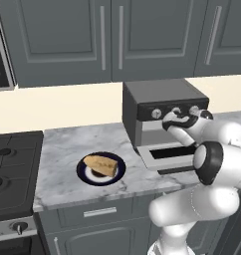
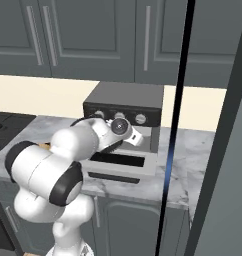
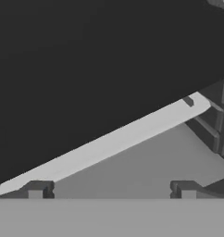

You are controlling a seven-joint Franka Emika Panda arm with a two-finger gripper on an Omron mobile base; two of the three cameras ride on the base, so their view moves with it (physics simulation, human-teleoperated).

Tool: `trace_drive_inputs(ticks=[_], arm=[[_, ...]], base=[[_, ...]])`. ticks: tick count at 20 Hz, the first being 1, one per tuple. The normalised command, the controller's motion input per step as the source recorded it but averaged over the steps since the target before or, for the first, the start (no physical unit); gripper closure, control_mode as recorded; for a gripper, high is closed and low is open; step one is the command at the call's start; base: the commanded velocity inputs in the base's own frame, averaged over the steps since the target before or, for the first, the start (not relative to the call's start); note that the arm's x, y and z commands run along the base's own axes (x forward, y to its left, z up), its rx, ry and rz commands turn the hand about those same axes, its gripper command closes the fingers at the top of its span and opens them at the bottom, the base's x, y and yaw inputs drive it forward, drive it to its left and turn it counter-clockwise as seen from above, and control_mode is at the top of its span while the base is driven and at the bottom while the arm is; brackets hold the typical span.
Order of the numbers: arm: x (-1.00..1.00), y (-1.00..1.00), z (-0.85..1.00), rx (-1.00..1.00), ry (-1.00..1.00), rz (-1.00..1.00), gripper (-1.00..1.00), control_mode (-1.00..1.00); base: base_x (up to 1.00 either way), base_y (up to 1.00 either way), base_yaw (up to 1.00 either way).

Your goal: Pull the toaster oven rack outwards. Pick up the baguette from the plate and place it on the toaster oven rack. Close the toaster oven door fully and set the temperature to the lowest setting.

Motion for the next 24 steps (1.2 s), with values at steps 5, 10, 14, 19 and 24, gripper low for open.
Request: trace_drive_inputs(ticks=[5, 10, 14, 19, 24], arm=[[0.18, 0.00, -0.22, 0.03, 0.00, 0.00, -1.00, -1.00], [0.02, 0.00, -0.40, 0.02, 0.00, 0.00, -1.00, -1.00], [0.00, 0.00, -0.37, 0.00, 0.00, 0.00, -1.00, -1.00], [-0.06, 0.00, -0.29, 0.00, 0.00, 0.00, -1.00, -1.00], [-0.34, -0.03, -0.25, 0.00, -0.01, 0.00, -1.00, -1.00]], base=[[0.00, 0.00, 0.00], [0.00, 0.00, 0.00], [0.00, 0.00, 0.00], [0.00, 0.00, 0.00], [0.00, 0.00, 0.00]])
